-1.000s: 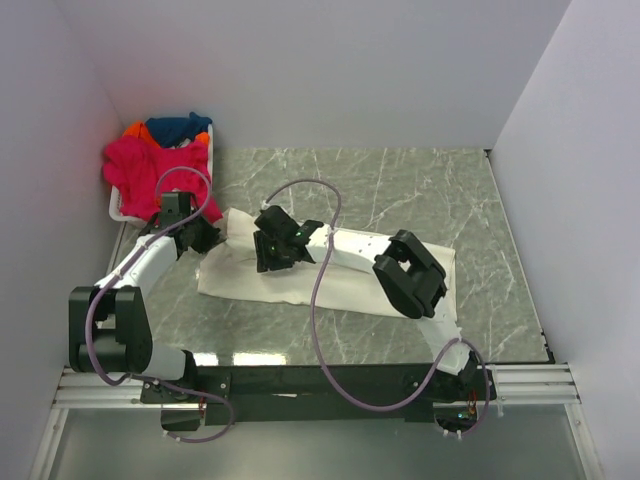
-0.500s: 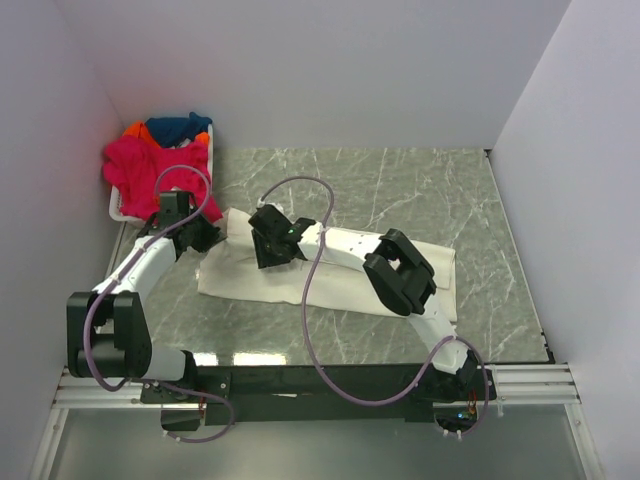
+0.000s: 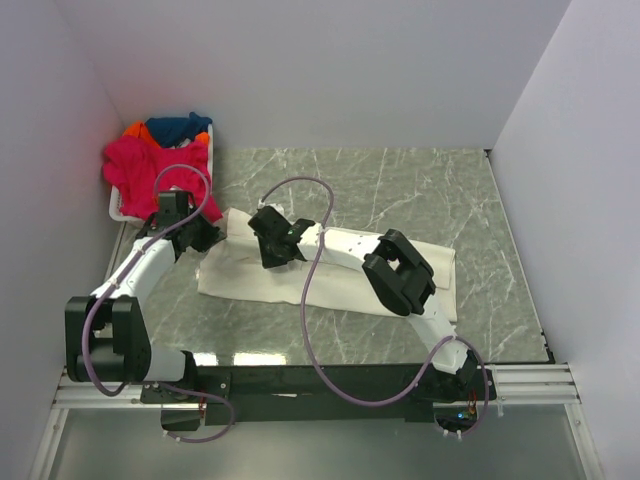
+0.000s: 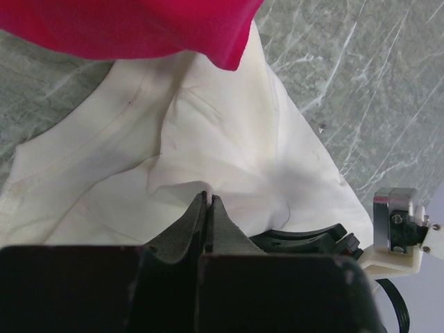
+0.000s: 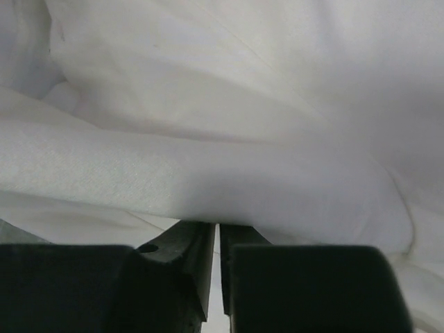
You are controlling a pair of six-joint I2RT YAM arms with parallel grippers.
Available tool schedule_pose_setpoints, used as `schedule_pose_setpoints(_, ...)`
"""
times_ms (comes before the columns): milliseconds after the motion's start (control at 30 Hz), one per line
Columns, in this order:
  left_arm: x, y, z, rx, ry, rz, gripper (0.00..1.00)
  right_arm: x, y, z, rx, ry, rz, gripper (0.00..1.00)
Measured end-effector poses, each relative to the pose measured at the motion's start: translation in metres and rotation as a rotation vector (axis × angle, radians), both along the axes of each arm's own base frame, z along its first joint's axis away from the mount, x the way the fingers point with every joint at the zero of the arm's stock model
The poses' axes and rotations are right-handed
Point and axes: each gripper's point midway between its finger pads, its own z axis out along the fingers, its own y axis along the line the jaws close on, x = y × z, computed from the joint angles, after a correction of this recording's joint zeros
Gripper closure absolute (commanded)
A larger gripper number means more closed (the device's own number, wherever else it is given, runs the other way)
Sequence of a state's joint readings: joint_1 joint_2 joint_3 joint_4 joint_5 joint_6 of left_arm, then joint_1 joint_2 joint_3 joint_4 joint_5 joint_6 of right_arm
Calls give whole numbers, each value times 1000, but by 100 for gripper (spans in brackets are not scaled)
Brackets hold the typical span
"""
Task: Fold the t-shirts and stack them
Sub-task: Fold the tshirt
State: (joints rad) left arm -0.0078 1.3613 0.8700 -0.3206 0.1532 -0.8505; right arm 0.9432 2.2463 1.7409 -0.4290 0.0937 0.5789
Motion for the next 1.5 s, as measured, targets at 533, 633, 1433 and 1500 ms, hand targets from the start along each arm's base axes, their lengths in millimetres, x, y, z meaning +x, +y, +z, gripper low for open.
schedule_pose_setpoints(533,-26,4,-10,31,19,-6,100,-17,-22,32,-4,-17,41,97)
schedule_pose_setpoints(633,-36,4,-16,31,34,-6,99,-22,-25,28,-17,-2,55,97)
schedule_pose_setpoints(1433,-99,-5,-33,-17,100,-42,56,-57,-58,22,-81,76,109,95)
schedule_pose_setpoints(1500,-101,-5,-33,-16,107,-43,56,-60,-59,20,-89,82,114,93)
